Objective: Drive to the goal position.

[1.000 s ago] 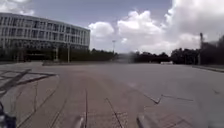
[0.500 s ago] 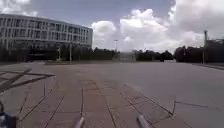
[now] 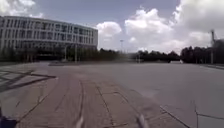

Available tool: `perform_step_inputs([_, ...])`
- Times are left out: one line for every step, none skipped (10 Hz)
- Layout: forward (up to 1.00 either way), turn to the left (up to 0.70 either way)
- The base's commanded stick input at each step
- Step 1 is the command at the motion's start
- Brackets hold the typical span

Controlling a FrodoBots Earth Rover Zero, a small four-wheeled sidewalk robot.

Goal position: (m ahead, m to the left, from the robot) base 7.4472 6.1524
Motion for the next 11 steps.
perform_step_inputs([0.7,0.0])
perform_step_inputs([0.7,0.0])
perform_step_inputs([0.7,0.0])
perform_step_inputs([0.7,0.0])
perform_step_inputs([0.7,0.11])
perform_step_inputs([0.7,0.31])
perform_step_inputs([0.7,0.34])
perform_step_inputs([0.7,0.34])
perform_step_inputs([0.7,0.34])
perform_step_inputs([0.7,0.34])
perform_step_inputs([0.7,0.33])
